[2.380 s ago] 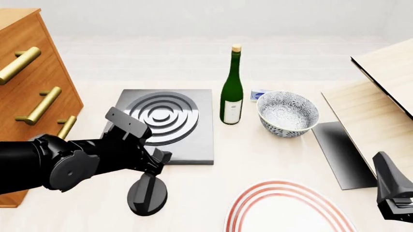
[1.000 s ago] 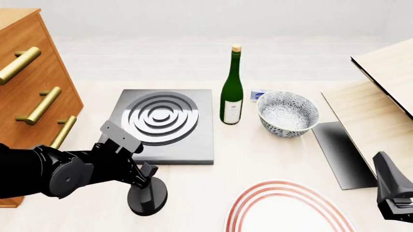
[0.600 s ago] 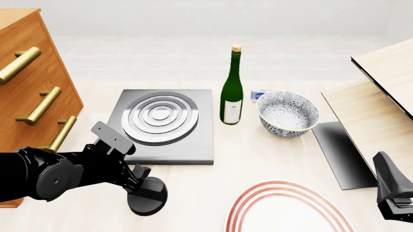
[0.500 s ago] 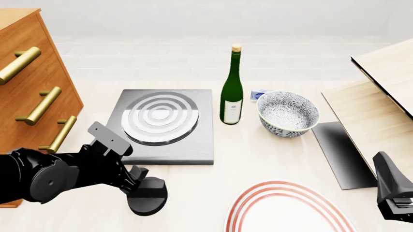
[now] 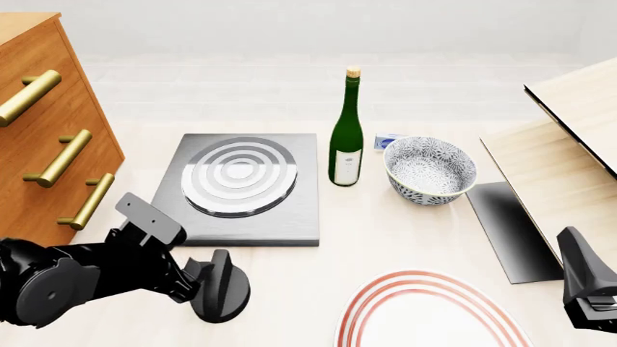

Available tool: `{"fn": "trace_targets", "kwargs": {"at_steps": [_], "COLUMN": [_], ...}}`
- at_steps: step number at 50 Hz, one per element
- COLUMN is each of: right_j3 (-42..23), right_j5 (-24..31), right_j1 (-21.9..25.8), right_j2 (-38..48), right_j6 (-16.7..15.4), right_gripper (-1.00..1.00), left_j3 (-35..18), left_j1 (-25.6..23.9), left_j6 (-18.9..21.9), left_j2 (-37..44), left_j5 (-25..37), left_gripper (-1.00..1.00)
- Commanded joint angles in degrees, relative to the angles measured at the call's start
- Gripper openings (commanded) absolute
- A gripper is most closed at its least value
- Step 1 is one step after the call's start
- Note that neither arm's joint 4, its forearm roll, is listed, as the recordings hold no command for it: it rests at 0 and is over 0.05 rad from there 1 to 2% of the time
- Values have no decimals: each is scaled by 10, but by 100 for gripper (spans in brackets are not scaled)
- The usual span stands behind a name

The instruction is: Turn on the stove.

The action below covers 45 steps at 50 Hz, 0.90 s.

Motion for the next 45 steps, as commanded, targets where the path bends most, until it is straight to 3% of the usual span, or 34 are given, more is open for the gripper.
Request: {"fn": "trace_targets", "kwargs": {"at_steps": [1, 11, 45], "right_j3": [-1, 0, 0], "right_j5": [1, -1, 0], "right_j1": [0, 0, 0], "right_j2": [-1, 0, 1], "right_j6": [-1, -1, 2], "right_gripper": [100, 100, 100], "left_j3": [22, 16, 25], "left_j1": [-14, -36, 0], "left_j6": [-12, -25, -56], "left_j2": [-8, -29, -166], "left_j5": [-4, 10, 68], "left_gripper": [100, 100, 100]}}
